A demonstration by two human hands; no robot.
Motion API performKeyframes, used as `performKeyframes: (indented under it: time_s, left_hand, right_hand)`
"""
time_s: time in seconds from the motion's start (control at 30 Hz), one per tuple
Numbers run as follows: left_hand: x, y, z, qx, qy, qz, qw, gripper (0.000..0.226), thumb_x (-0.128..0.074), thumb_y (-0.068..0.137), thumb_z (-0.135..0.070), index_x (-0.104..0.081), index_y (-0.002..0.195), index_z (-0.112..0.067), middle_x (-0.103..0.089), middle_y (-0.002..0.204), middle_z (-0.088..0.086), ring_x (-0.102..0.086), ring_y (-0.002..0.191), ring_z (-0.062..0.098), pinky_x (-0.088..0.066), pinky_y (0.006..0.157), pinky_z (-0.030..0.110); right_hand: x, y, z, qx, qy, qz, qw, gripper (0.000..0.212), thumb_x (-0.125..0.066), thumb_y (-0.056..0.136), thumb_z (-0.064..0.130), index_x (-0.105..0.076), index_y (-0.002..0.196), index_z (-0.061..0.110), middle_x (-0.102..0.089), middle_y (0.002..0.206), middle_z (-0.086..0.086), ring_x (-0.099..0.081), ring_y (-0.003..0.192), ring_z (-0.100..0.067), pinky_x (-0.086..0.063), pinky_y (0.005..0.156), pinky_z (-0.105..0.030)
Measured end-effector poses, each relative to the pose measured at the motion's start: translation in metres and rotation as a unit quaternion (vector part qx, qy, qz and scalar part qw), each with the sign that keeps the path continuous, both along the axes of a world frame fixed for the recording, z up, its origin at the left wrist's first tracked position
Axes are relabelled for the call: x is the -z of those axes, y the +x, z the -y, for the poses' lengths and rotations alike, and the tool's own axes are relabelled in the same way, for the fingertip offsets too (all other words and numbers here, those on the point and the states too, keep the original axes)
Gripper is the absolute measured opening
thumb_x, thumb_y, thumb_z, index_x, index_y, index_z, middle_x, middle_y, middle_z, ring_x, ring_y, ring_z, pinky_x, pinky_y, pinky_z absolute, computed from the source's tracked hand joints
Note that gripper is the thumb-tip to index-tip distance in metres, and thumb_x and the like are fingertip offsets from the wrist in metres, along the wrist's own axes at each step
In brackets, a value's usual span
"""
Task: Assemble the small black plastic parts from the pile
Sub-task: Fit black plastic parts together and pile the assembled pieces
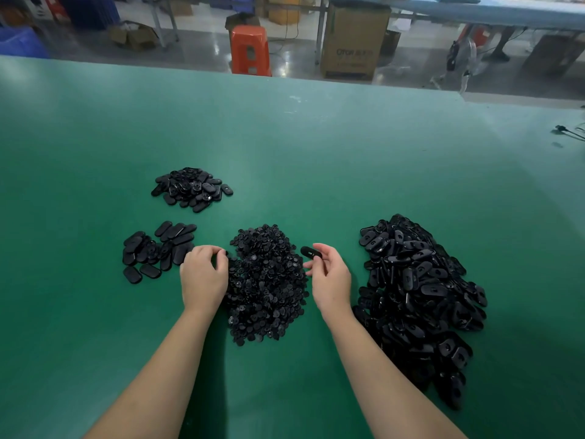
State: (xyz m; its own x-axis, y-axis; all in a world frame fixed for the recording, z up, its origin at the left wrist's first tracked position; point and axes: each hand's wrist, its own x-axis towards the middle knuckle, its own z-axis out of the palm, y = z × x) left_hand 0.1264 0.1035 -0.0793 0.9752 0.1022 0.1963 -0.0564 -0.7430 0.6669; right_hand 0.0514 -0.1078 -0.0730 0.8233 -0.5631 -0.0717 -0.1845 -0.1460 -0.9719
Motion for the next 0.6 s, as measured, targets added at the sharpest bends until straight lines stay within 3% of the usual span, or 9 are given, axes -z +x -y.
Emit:
performKeyframes:
  time_s: [0.07,0.13,0.23,0.33,0.4,0.47,0.6]
  left_hand:
    - [0.0,-0.001,0.0,0.002,-0.006,0.006,1.0,0.016,-0.057,0.099,-0.018,-0.071,0.095,-0.012,-0.065,0.096,-0.001,-0.056,0.092,0.019,-0.047,0.091,0.048]
    - [0.0,-0.003,0.0,-0.002,-0.031,0.021,0.999,0.014,-0.059,0.099,-0.017,-0.072,0.096,-0.013,-0.064,0.093,-0.003,-0.055,0.081,0.012,-0.047,0.08,0.038]
    - [-0.003,-0.006,0.001,-0.014,-0.071,0.044,0.996,0.014,-0.062,0.097,-0.017,-0.074,0.099,-0.012,-0.066,0.095,-0.001,-0.054,0.078,0.001,-0.039,0.071,0.021]
    - [-0.008,-0.011,0.003,-0.007,-0.08,0.068,0.994,0.013,-0.064,0.097,-0.016,-0.076,0.098,-0.011,-0.069,0.094,0.0,-0.058,0.078,0.01,-0.049,0.077,0.035]
    - [-0.012,-0.014,0.004,-0.006,-0.076,0.076,0.994,0.012,-0.064,0.097,-0.016,-0.076,0.098,-0.012,-0.067,0.091,-0.004,-0.059,0.077,0.015,-0.051,0.085,0.05]
    - [-0.02,-0.016,0.012,-0.002,-0.076,0.084,0.994,0.012,-0.063,0.098,-0.016,-0.075,0.099,-0.012,-0.065,0.092,-0.006,-0.059,0.078,0.015,-0.05,0.089,0.055]
    - [-0.045,-0.02,0.051,0.1,-0.067,0.09,0.989,0.011,-0.064,0.097,-0.017,-0.074,0.098,-0.017,-0.064,0.091,-0.009,-0.058,0.084,0.009,-0.049,0.083,0.031]
  right_hand:
    - [0.001,-0.002,-0.001,0.012,-0.003,0.009,1.0,0.026,-0.051,0.102,0.01,-0.062,0.108,0.033,-0.071,0.078,0.005,-0.063,0.065,-0.003,-0.05,0.057,-0.017]
    - [0.002,-0.003,-0.002,0.014,-0.006,0.019,1.0,0.028,-0.052,0.102,0.011,-0.061,0.104,0.037,-0.071,0.075,0.004,-0.06,0.06,-0.002,-0.047,0.053,-0.016]
    - [0.002,-0.003,-0.001,0.007,-0.006,0.016,1.0,0.026,-0.053,0.101,0.01,-0.062,0.106,0.035,-0.071,0.075,0.006,-0.065,0.065,-0.011,-0.056,0.059,-0.025]
    - [0.002,-0.001,0.001,-0.002,0.003,0.013,1.0,0.024,-0.053,0.101,0.009,-0.064,0.108,0.029,-0.071,0.076,0.004,-0.068,0.068,-0.012,-0.059,0.062,-0.029]
    - [0.003,-0.001,0.002,-0.005,0.006,0.014,1.0,0.023,-0.053,0.102,0.009,-0.065,0.108,0.028,-0.072,0.079,0.002,-0.064,0.061,-0.003,-0.052,0.055,-0.02]
    - [0.004,-0.001,0.004,-0.006,0.008,0.017,1.0,0.022,-0.053,0.102,0.009,-0.066,0.109,0.025,-0.072,0.083,0.0,-0.058,0.053,0.002,-0.044,0.05,-0.013]
    - [0.004,0.0,0.004,-0.013,0.031,0.02,0.999,0.021,-0.053,0.102,0.01,-0.066,0.107,0.025,-0.07,0.081,0.001,-0.058,0.053,0.0,-0.043,0.053,-0.014]
